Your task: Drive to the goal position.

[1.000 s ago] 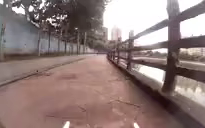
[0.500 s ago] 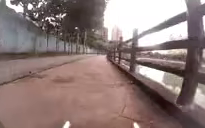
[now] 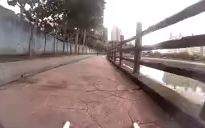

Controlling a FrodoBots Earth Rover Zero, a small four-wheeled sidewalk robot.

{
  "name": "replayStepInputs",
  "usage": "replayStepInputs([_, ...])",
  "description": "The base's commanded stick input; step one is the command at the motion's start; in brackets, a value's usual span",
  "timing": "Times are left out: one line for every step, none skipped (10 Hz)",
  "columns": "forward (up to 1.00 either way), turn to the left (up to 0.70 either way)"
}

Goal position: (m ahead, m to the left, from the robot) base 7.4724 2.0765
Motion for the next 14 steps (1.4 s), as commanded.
replayStepInputs([0.70, 0.00])
replayStepInputs([0.70, 0.00])
replayStepInputs([0.70, 0.00])
replayStepInputs([0.70, 0.00])
replayStepInputs([0.70, 0.00])
replayStepInputs([0.70, 0.00])
replayStepInputs([0.70, 0.00])
replayStepInputs([0.70, 0.00])
replayStepInputs([0.70, 0.00])
replayStepInputs([0.70, 0.00])
replayStepInputs([0.70, 0.00])
replayStepInputs([0.70, 0.00])
replayStepInputs([0.70, 0.00])
replayStepInputs([0.70, 0.00])
